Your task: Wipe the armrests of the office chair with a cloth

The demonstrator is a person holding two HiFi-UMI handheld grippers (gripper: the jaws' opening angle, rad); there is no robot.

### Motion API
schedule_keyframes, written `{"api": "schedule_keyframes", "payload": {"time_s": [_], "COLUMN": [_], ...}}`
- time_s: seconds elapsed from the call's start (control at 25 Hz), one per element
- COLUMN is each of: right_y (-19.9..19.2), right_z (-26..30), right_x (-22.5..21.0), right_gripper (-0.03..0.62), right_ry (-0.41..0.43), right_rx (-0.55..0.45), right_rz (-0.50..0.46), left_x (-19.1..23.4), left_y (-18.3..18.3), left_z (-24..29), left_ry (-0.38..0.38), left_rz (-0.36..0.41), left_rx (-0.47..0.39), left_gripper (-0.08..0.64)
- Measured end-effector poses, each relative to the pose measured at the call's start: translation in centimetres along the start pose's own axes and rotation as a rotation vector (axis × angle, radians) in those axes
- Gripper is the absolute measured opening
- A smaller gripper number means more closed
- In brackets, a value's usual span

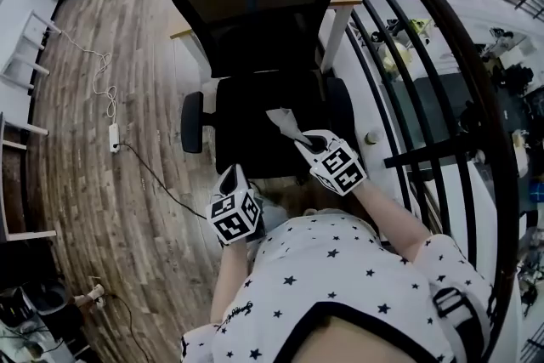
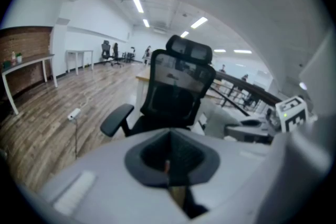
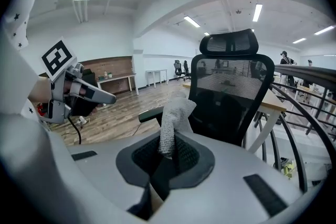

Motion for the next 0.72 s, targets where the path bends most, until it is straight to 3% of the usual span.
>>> {"api": "schedule_keyframes", "payload": {"time_s": [0.72], "right_y": [8.1], "right_z": [9.9], "right_x": [0.2], "right_gripper": [0.030], "right_ry": [0.007], "right_rx": [-0.010], "right_rz": [0.011], "left_x": [8.3], "left_y": [7.8], "left_z": [3.3], "left_ry": [0.009], "left_rz": [-0.034], "left_rx": [0.009], "left_gripper": [0.006]}}
Point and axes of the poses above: the fingertips, and each gripper's own axes: z forward along the fingers, x to its left, y out of its top, the point moved 7 cm from there along -z, backward along the fingers, and after that the axes turned 15 degrees about -z, right-handed, at the moved point
